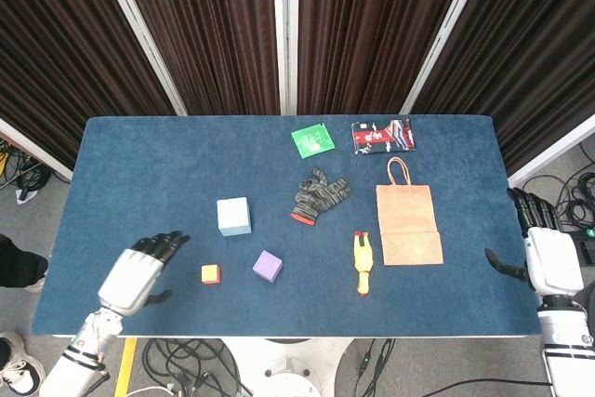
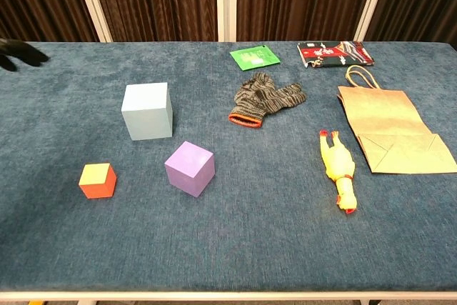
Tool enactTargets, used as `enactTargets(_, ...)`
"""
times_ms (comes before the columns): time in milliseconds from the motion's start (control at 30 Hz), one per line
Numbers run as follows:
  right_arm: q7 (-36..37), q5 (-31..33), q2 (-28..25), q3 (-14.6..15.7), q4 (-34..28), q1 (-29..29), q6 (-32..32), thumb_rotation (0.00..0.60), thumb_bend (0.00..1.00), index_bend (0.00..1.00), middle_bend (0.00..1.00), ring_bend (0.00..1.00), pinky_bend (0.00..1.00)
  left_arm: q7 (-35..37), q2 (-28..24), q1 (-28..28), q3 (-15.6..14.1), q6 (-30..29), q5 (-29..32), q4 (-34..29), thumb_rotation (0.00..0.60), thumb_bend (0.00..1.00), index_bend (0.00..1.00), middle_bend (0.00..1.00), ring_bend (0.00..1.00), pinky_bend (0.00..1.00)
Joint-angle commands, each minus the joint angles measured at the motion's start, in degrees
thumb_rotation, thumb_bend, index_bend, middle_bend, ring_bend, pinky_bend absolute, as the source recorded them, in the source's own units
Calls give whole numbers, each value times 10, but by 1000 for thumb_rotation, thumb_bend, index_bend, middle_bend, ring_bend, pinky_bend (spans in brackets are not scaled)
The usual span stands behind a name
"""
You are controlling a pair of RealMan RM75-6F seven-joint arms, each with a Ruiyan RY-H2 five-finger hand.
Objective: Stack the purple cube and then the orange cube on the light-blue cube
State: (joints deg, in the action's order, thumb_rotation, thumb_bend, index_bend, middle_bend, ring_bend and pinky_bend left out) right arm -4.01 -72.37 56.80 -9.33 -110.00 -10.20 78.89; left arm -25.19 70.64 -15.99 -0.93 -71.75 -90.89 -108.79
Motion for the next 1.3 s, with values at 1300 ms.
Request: enactTargets(1300,50,36,-21,-26,8,7,2,600,152,21,58,0,0,-49,158,-198,45,180,2,112,600,149,228,362,225,335)
